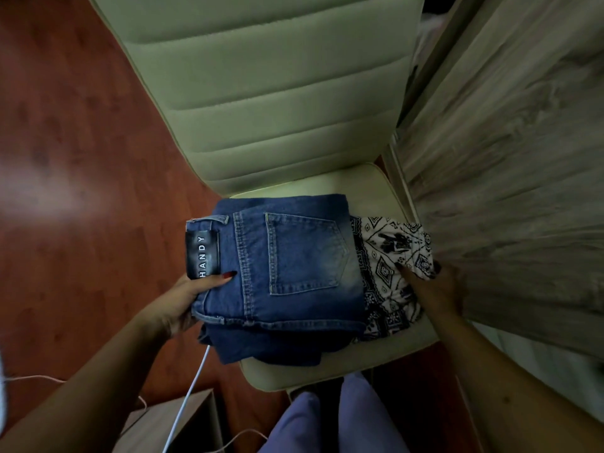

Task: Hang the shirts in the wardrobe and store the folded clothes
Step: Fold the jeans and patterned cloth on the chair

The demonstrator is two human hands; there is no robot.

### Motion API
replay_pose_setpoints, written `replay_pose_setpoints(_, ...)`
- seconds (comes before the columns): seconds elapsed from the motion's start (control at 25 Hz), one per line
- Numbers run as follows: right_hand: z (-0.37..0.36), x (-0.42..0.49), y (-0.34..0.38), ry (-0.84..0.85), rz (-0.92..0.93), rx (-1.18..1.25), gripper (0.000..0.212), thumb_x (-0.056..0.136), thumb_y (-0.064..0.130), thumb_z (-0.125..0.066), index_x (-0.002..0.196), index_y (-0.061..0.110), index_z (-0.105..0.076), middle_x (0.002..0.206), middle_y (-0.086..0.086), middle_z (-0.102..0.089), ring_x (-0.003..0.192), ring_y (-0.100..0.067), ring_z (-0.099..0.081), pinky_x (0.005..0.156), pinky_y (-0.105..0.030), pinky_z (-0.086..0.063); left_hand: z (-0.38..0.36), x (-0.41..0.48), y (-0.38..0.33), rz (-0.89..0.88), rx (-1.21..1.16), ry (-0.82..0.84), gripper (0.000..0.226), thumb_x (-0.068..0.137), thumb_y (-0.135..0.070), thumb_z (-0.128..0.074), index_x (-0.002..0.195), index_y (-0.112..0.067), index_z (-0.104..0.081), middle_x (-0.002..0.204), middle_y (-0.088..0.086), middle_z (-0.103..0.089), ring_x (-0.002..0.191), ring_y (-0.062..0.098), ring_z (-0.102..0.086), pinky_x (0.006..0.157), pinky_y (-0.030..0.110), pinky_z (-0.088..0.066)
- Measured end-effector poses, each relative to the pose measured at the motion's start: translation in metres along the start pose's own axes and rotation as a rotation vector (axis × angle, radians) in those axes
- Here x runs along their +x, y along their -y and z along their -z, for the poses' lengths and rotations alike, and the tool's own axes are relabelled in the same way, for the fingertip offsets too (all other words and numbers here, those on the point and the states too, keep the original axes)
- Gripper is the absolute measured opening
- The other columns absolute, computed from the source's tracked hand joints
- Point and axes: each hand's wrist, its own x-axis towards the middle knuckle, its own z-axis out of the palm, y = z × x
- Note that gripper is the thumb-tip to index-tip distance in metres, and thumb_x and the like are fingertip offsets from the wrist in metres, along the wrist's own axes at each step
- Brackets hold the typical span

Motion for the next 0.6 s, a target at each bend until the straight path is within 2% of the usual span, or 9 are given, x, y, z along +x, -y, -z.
replay_pose_setpoints(0.12, 0.014, -0.02, 0.023, 0.014, 0.03, -0.021, 0.095, 0.055, 0.056, -0.081, 0.124, 0.004, -0.044, 0.135, -0.019, -0.037, 0.124, -0.038, -0.038, 0.093, -0.047, -0.044, -0.002, -0.002, 0.001, -0.009, -0.011, -0.024, 0.093, 0.017, -0.031, -0.097, 0.102, -0.011, -0.066, 0.092, 0.008, -0.076, 0.08, 0.022, -0.073, 0.059, 0.03, -0.059)
replay_pose_setpoints(0.32, 0.01, -0.025, 0.03, 0.031, 0.039, -0.09, 0.105, 0.06, 0.056, -0.078, 0.135, -0.001, -0.034, 0.143, -0.021, -0.026, 0.13, -0.04, -0.026, 0.097, -0.048, -0.039, -0.006, -0.004, 0.002, 0.008, 0.003, -0.048, 0.093, 0.017, -0.032, -0.097, 0.103, -0.012, -0.065, 0.092, 0.007, -0.076, 0.08, 0.021, -0.073, 0.06, 0.031, -0.059)
replay_pose_setpoints(0.4, 0.009, -0.025, 0.033, 0.083, 0.03, -0.044, 0.104, 0.06, 0.051, -0.08, 0.137, -0.001, -0.033, 0.145, -0.021, -0.03, 0.132, -0.039, -0.032, 0.103, -0.046, -0.04, -0.009, -0.006, 0.002, 0.002, -0.002, -0.034, 0.09, 0.019, -0.032, -0.097, 0.102, -0.013, -0.067, 0.093, 0.007, -0.076, 0.08, 0.022, -0.073, 0.06, 0.031, -0.059)
replay_pose_setpoints(0.44, 0.009, -0.028, 0.035, 0.117, 0.032, 0.004, 0.097, 0.062, 0.045, -0.081, 0.137, 0.001, -0.037, 0.143, -0.019, -0.037, 0.129, -0.037, -0.04, 0.102, -0.044, -0.042, -0.01, -0.007, 0.003, -0.002, 0.004, -0.03, 0.089, 0.02, -0.032, -0.097, 0.101, -0.014, -0.067, 0.093, 0.007, -0.076, 0.08, 0.022, -0.073, 0.06, 0.031, -0.059)
replay_pose_setpoints(0.52, 0.013, -0.035, 0.045, 0.249, 0.031, 0.177, 0.067, 0.07, 0.027, -0.078, 0.126, 0.005, -0.05, 0.121, -0.014, -0.058, 0.107, -0.029, -0.058, 0.084, -0.033, -0.051, -0.012, -0.008, 0.004, 0.0, 0.008, -0.032, 0.087, 0.02, -0.032, -0.097, 0.1, -0.013, -0.067, 0.092, 0.006, -0.076, 0.078, 0.021, -0.073, 0.06, 0.032, -0.059)
replay_pose_setpoints(0.6, 0.019, -0.045, 0.057, 0.485, -0.019, 0.415, 0.037, 0.075, 0.013, -0.071, 0.111, 0.011, -0.061, 0.091, -0.006, -0.067, 0.079, -0.023, -0.064, 0.061, -0.025, -0.051, -0.012, -0.011, 0.005, 0.004, 0.013, -0.024, 0.089, 0.02, -0.034, -0.096, 0.102, -0.013, -0.067, 0.092, 0.006, -0.076, 0.079, 0.021, -0.073, 0.061, 0.032, -0.059)
